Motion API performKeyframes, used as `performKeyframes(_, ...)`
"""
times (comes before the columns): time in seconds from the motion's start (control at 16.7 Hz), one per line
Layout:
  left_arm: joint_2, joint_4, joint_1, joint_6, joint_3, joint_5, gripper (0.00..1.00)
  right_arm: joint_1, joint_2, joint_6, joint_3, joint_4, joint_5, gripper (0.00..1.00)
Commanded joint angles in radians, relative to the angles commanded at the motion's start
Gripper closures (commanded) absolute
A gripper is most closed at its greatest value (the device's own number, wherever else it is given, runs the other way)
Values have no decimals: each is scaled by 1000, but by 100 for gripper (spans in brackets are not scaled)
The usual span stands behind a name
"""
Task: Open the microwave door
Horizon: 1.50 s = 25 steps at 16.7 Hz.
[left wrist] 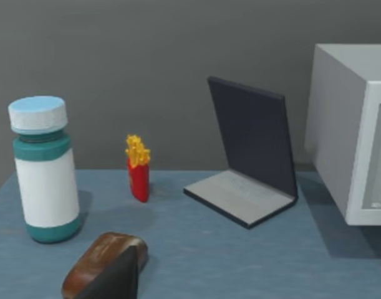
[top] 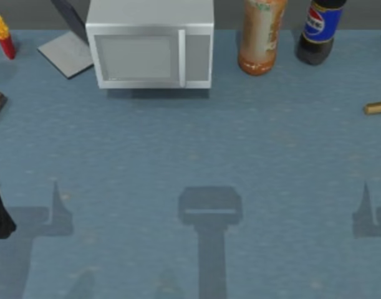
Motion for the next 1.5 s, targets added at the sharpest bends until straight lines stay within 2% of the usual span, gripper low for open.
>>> performKeyframes(0.24, 31, -8, -13, -11, 30, -6, 0, 0, 0, 0, 0, 0, 0, 0)
performKeyframes(0.54, 293, -87, -102, -86, 270, -58, 0, 0, 0, 0, 0, 0, 0, 0)
performKeyframes(1.2, 1436, -441, -420, -341, 1173, -262, 0, 0, 0, 0, 0, 0, 0, 0)
performKeyframes(1.5, 1870, -556, -542, -446, 1538, -335, 0, 0, 0, 0, 0, 0, 0, 0)
